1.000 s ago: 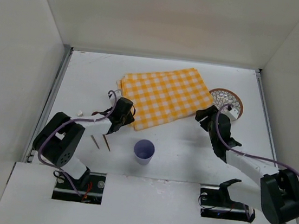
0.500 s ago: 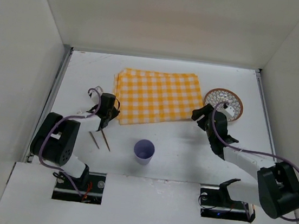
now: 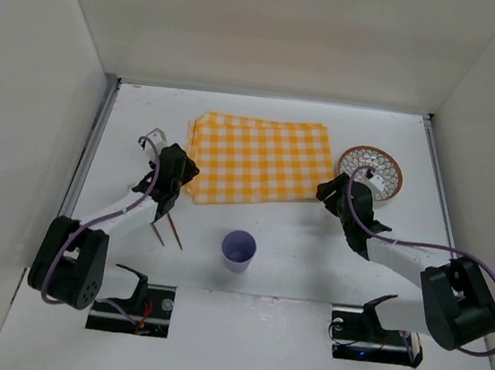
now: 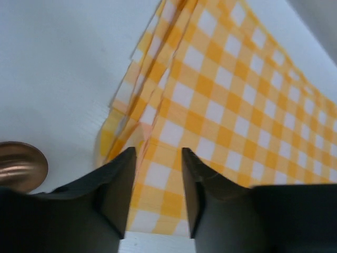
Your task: Set the dinner table for one person
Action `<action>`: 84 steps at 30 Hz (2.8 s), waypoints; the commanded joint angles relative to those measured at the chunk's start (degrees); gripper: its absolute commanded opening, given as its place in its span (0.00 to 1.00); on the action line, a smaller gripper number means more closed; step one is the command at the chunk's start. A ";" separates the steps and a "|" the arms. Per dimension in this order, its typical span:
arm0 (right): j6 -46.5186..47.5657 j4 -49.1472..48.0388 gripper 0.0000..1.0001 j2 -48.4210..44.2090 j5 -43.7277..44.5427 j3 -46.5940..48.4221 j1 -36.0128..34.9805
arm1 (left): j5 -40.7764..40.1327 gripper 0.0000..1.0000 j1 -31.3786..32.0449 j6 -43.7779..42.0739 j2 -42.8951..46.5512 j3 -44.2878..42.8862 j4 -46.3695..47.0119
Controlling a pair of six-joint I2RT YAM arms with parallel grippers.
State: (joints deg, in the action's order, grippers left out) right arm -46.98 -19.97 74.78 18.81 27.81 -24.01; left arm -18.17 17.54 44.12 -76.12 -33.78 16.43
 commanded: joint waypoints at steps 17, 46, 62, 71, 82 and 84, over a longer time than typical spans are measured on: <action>-4.17 -0.87 0.49 9.50 -2.63 6.90 4.45 | -3.18 0.37 13.09 11.33 -2.19 6.61 1.85; -3.02 -0.07 0.22 13.71 -4.30 14.46 1.55 | 5.08 0.39 5.35 12.75 12.48 13.92 8.53; -13.14 7.83 0.40 13.74 1.75 12.53 2.17 | 3.77 0.45 3.33 5.11 16.96 18.83 14.95; 0.38 13.89 0.51 -4.63 2.99 8.31 -3.88 | 2.62 0.46 5.79 3.17 15.48 18.05 15.21; -0.21 15.05 0.51 0.09 2.10 7.52 -2.14 | -1.59 0.44 9.84 1.85 10.46 14.71 12.59; -2.75 14.34 0.57 2.46 2.11 7.78 -1.26 | -3.26 0.45 10.01 2.02 10.46 14.10 10.74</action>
State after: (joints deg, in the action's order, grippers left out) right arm -47.20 -3.49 75.31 20.75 34.81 -26.28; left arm -17.28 27.27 46.92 -65.91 -16.91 28.03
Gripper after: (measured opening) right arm 0.551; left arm 0.449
